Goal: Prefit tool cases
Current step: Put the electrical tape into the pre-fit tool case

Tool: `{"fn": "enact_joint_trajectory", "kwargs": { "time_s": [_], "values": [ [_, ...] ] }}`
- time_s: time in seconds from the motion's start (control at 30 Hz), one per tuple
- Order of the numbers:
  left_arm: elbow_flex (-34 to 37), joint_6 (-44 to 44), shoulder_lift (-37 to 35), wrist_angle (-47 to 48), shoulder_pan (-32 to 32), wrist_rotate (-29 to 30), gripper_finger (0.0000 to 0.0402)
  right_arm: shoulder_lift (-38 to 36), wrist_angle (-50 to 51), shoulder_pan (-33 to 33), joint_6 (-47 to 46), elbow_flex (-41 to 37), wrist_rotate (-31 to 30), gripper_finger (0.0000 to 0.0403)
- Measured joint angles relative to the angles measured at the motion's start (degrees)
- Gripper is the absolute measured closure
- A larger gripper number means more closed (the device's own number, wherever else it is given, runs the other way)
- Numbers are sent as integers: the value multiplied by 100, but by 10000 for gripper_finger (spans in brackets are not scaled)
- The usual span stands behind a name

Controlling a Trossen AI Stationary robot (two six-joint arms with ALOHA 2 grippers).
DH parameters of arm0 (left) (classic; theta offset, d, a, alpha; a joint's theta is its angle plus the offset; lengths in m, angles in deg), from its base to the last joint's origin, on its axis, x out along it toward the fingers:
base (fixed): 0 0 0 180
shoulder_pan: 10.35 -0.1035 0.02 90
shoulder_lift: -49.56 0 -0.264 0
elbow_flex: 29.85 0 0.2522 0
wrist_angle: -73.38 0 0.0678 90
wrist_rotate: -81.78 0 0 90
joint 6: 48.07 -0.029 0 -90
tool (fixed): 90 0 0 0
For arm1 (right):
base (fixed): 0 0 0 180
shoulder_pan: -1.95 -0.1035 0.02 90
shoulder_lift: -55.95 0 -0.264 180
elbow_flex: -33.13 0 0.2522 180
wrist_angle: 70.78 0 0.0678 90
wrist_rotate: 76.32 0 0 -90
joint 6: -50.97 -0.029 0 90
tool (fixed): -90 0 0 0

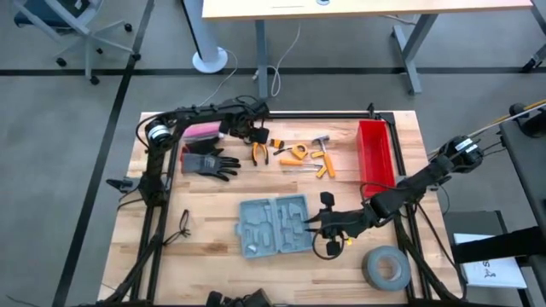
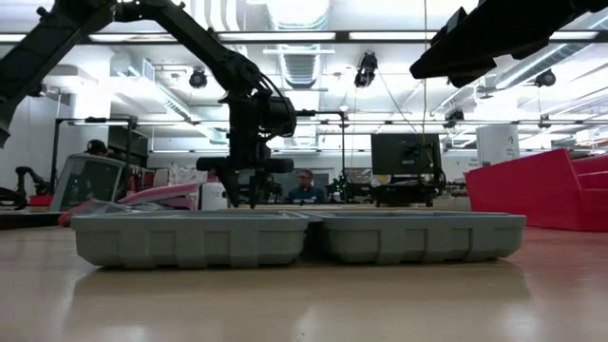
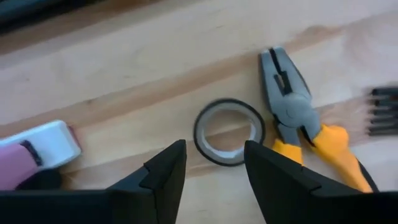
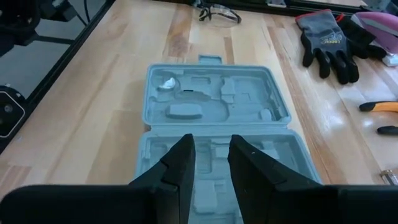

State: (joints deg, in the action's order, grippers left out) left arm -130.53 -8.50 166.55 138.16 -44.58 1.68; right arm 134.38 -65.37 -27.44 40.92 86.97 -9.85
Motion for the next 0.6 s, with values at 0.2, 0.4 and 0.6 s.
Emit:
{"fn": "enact_joint_trajectory", "kwargs": {
  "time_s": [0.2,0.4,0.6],
  "values": [
    [159,-4,0,-4,-3,-36,232,0,-118,-11,22,0,86,336],
    [455,-126,-2,-8,10,-417,232,0,-170,-24,67,0,153,341],
    [609,-152,-5,4,19,-1000,238,0,-232,-24,94,0,151,331]
  ]
}}
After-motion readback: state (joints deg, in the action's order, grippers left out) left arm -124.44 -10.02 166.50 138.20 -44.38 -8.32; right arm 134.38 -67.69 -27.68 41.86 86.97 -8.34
